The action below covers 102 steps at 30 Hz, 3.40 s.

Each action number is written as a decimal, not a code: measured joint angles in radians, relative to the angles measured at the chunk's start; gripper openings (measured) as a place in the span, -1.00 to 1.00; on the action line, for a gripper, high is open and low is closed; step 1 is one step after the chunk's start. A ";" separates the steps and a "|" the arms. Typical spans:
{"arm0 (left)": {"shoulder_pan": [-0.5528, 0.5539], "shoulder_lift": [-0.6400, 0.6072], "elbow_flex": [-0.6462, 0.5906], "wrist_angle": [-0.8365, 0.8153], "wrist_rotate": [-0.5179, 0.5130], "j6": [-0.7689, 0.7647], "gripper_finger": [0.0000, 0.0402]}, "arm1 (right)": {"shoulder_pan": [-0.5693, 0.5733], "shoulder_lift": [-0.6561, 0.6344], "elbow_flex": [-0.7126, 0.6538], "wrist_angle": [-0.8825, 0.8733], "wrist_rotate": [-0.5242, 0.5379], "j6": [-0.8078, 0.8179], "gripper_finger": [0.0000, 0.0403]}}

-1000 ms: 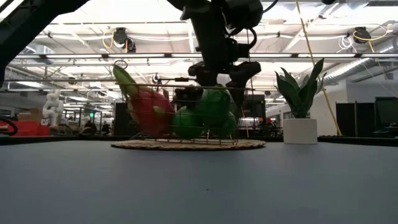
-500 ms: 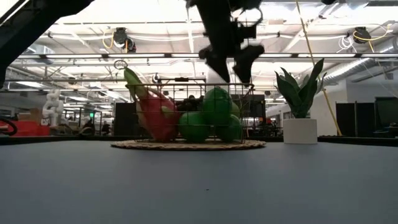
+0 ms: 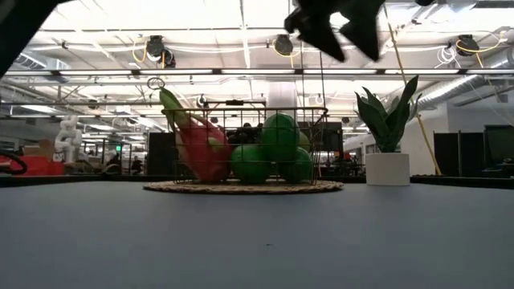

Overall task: Build produce basket
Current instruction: Put the green lime into the gold wire basket

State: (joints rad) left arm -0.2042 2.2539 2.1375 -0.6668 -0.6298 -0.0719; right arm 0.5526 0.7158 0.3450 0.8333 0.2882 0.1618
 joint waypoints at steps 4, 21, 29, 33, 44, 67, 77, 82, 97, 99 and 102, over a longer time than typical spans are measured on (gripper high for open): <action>-0.075 0.002 -0.075 0.219 0.023 0.053 0.75 | 0.000 0.000 0.000 0.001 -0.001 0.006 0.48; -0.030 0.305 -0.268 1.251 0.571 0.025 0.75 | -0.001 0.000 0.000 0.056 0.029 -0.027 0.48; -0.055 0.545 0.107 1.162 0.641 0.077 0.75 | -0.001 0.000 0.000 0.053 0.029 -0.025 0.48; -0.063 0.563 0.170 1.157 0.627 0.047 0.75 | -0.001 0.000 0.000 0.050 0.029 -0.024 0.48; -0.084 0.538 0.169 0.855 0.561 0.063 0.89 | -0.001 0.000 0.000 -0.003 0.053 -0.005 0.48; -0.217 0.139 0.054 -0.101 -0.286 -0.139 0.05 | 0.196 0.387 0.476 -0.624 0.554 0.051 0.48; -0.222 -0.169 -0.488 -0.003 -0.253 -0.303 -0.11 | 0.191 0.443 0.623 -1.372 0.195 0.605 0.48; -0.237 -0.288 -0.753 0.442 0.032 -0.106 -0.13 | 0.203 0.573 0.623 -1.533 -0.132 0.683 0.43; -0.251 -0.312 -0.967 0.896 0.070 -0.039 0.22 | 0.189 0.702 0.621 -1.778 -0.657 0.719 0.15; -0.251 -0.312 -0.967 0.901 0.071 -0.043 0.34 | 0.193 0.701 0.609 -1.717 -0.655 0.727 0.16; -0.253 -0.312 -0.967 0.886 0.073 -0.074 0.53 | 0.202 0.705 0.586 -1.620 -0.660 0.772 0.21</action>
State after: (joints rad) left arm -0.4569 1.9423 1.1706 0.2193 -0.5563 -0.1456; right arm 0.7541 1.4204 0.9313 -0.7864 -0.3717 0.9339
